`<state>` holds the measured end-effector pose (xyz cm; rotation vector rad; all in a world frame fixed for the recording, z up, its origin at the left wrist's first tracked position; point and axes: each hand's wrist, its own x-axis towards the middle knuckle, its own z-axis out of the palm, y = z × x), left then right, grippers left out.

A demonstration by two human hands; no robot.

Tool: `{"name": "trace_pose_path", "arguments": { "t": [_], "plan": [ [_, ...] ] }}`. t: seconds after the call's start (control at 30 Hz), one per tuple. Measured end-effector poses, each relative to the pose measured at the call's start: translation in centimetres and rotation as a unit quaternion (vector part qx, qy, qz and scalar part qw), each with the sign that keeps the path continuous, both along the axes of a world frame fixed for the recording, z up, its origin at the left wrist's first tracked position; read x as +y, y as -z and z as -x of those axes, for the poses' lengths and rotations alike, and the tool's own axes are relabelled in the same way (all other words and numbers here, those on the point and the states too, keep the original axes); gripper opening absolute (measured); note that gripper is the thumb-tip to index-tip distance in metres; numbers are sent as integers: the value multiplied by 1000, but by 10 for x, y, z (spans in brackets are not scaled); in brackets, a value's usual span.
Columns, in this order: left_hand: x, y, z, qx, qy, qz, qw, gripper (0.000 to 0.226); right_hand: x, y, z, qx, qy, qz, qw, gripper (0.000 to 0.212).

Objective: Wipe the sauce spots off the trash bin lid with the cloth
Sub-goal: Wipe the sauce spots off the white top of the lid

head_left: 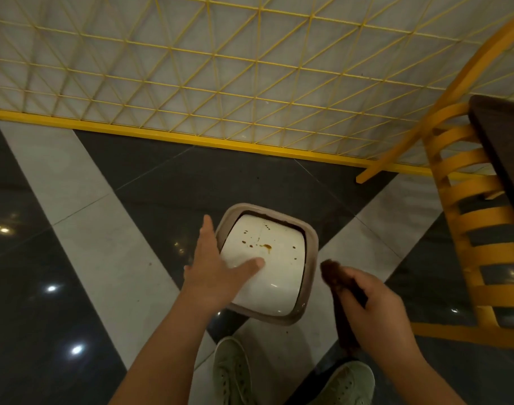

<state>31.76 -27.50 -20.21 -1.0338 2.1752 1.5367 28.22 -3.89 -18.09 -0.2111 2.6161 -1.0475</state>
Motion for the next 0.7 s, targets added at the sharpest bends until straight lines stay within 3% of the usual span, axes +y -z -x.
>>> {"name": "trace_pose_path", "arguments": {
  "t": [0.1,0.23,0.47,0.6,0.7],
  "plan": [
    [13,5,-1,-54,135,147,978,135,-9,-2,3,85,-58,-33,994,35],
    [25,15,-6,-86,181,243,949,142,-33,11,-1,195,-230,-107,947,28],
    [24,19,-6,-79,176,245,950,141,-46,18,23,193,-165,-142,957,31],
    [27,21,-7,-86,172,255,948,142,-45,16,-4,236,-257,-147,926,31],
    [26,19,-6,-86,173,247,950,143,-54,19,9,217,-265,-153,927,37]
  ]
}}
